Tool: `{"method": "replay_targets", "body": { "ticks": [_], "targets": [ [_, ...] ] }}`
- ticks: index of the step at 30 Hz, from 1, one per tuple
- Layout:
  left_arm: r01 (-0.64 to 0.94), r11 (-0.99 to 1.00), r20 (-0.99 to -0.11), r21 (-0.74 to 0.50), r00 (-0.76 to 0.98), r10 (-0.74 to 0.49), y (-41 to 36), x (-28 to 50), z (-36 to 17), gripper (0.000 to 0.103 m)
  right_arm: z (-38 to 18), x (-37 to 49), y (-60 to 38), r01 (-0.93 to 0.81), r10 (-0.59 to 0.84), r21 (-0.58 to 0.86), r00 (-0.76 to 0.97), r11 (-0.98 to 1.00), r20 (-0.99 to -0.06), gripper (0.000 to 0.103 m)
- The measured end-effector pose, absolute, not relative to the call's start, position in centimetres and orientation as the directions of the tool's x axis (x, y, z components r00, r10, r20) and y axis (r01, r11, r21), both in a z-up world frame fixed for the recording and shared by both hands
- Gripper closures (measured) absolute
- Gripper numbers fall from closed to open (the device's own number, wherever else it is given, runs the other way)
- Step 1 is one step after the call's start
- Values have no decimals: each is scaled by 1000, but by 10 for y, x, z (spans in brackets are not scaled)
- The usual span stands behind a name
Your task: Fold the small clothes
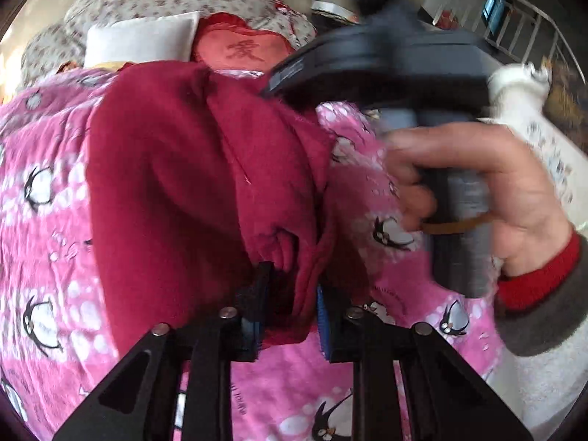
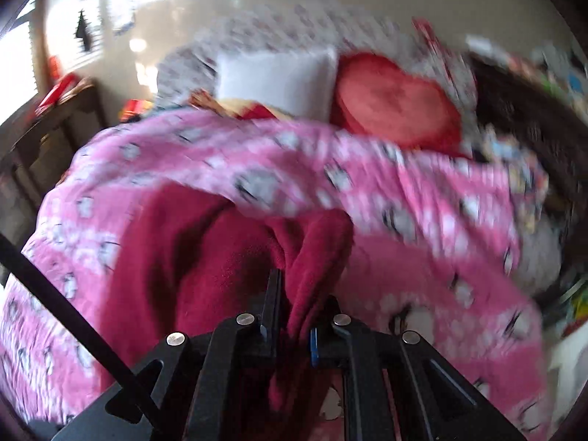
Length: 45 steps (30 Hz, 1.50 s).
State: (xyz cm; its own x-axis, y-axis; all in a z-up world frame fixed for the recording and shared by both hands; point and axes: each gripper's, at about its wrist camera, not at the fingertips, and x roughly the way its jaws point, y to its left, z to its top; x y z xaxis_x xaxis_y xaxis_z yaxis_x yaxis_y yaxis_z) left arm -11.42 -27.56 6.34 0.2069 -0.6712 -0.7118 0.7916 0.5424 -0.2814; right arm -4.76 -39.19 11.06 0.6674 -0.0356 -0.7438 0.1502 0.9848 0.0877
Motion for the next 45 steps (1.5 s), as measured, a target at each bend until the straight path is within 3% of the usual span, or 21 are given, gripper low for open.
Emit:
{"method": "replay_targets", "body": {
  "ticks": [2,3,4,5,9,11,16,18,19,22,23,25,28,31,33,34,35,39,40,41,45],
  "targets": [
    [807,536,-716,-247,221,-662,-274,-120,74,68,100,-50,-405,162,1,155,689,975,-724,88],
    [814,522,-719,-253,203,-664,-270,-123,81,53,103,-55,-411,164,20,192,709,968,-705,84],
    [820,509,-721,-260,186,-668,-263,-124,88,43,108,-60,-415,167,33,218,719,962,-694,70],
    [825,507,-713,-251,196,-673,-253,-124,98,41,114,-67,-419,180,29,230,725,956,-688,53],
    [802,581,-667,-140,357,-654,-208,-112,127,20,144,-109,-414,154,35,245,779,957,-626,42],
    [756,651,-668,-73,448,-595,-198,-101,127,20,150,-129,-402,100,76,248,788,963,-611,32],
    [685,729,-715,-14,502,-486,-201,-79,96,20,132,-140,-363,27,148,242,726,970,-672,31],
    [686,728,-734,3,496,-464,-203,-78,83,20,120,-142,-352,21,141,219,709,975,-691,55],
    [688,725,-745,13,490,-453,-204,-80,74,20,115,-146,-347,1,131,186,708,982,-694,92],
    [694,720,-770,-15,452,-451,-205,-80,51,19,102,-155,-350,49,29,92,720,995,-694,95],
    [694,719,-774,-22,444,-452,-203,-83,47,19,95,-153,-358,97,-20,70,713,993,-701,103],
    [687,726,-776,-33,440,-452,-201,-83,47,19,73,-145,-385,226,-119,46,663,973,-739,103],
    [692,720,-766,-53,434,-474,-189,-85,59,19,72,-164,-404,200,47,260,702,945,-711,102],
    [669,743,-744,-7,493,-451,-175,-86,69,19,96,-200,-395,108,115,307,770,946,-627,98],
    [650,760,-739,-8,507,-442,-165,-83,72,19,107,-220,-385,39,186,358,798,933,-574,70],
    [643,765,-743,-16,504,-439,-162,-81,71,19,109,-225,-379,21,203,364,800,931,-565,48],
    [632,775,-752,-27,498,-433,-159,-78,69,19,109,-225,-373,-3,228,371,793,929,-566,43],
    [608,790,-778,-78,458,-429,-155,-74,61,19,101,-213,-332,-86,297,359,750,929,-591,44],
    [608,790,-783,-77,454,-426,-155,-75,60,19,94,-205,-324,-85,293,346,736,934,-611,56],
    [608,791,-787,-69,455,-418,-156,-76,58,19,87,-198,-317,-87,293,336,716,938,-633,96],
    [629,777,-770,-26,484,-417,-153,-86,64,19,101,-210,-314,-113,282,306,753,945,-594,95]
  ]
}}
